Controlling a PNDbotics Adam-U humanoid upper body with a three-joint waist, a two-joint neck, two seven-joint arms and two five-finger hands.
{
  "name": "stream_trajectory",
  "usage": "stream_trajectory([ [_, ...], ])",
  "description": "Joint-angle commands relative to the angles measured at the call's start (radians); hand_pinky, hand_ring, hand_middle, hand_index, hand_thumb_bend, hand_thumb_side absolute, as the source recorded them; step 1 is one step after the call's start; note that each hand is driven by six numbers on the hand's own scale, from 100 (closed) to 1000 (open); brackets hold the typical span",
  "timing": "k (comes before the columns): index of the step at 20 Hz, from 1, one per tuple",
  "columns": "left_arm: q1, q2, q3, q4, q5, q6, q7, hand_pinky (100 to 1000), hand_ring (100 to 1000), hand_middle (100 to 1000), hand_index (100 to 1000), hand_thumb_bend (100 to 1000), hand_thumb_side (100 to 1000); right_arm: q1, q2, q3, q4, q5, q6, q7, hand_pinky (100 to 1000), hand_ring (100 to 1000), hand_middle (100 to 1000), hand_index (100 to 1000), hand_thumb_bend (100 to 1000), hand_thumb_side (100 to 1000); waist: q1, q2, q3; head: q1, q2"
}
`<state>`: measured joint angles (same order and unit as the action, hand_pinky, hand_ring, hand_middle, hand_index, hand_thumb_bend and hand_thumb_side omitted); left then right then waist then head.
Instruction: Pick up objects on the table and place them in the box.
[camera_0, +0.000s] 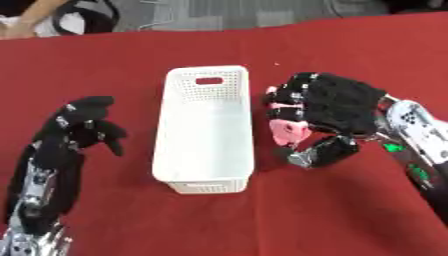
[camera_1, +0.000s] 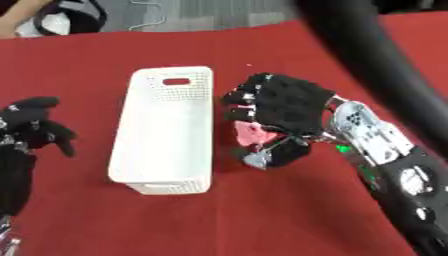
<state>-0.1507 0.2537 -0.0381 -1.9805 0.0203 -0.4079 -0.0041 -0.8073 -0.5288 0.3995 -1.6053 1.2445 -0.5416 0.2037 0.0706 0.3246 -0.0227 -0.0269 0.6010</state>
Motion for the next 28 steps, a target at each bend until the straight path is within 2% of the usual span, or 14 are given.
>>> stream_trajectory([
  [1, -0.012, 0.014, 0.001, -0.02, 0.008, -0.002, -0.006, 365, 560, 753, 747, 105, 937, -0.022, -0.003, -0.006, 0.006, 0.008, -0.011, -0.003, 638, 722, 785, 786, 296, 804, -0.004, -0.021, 0.003, -0.01, -0.014],
  [4, -0.012, 0.014, 0.002, -0.02, 0.008, -0.003, -0.008, 366, 561, 754, 743, 104, 936, -0.02, -0.006, -0.006, 0.015, -0.003, -0.026, -0.026, 610, 699, 767, 764, 264, 782, -0.003, -0.019, 0.004, -0.011, -0.014],
  [5, -0.012, 0.014, 0.002, -0.02, 0.007, -0.004, -0.009, 366, 561, 754, 742, 103, 936, -0.02, -0.009, -0.007, 0.02, -0.009, -0.033, -0.038, 611, 700, 767, 766, 322, 858, -0.002, -0.019, 0.004, -0.011, -0.013],
  [6, -0.012, 0.014, 0.002, -0.02, 0.006, -0.004, -0.01, 366, 561, 754, 742, 102, 936, -0.021, -0.012, -0.01, 0.026, -0.013, -0.038, -0.05, 610, 697, 763, 761, 264, 784, -0.002, -0.018, 0.004, -0.011, -0.013],
  [15, -0.01, 0.013, 0.001, -0.02, -0.001, -0.003, -0.023, 366, 561, 755, 739, 100, 936, -0.046, -0.018, -0.038, 0.125, 0.018, -0.044, -0.115, 590, 685, 757, 753, 258, 778, 0.002, -0.016, 0.003, -0.019, -0.015],
  [28, -0.019, 0.009, -0.007, -0.02, 0.007, -0.004, -0.044, 367, 561, 757, 738, 100, 936, -0.095, 0.032, -0.059, 0.289, 0.094, -0.05, -0.155, 579, 678, 752, 734, 236, 756, 0.008, -0.007, 0.023, -0.049, -0.015],
])
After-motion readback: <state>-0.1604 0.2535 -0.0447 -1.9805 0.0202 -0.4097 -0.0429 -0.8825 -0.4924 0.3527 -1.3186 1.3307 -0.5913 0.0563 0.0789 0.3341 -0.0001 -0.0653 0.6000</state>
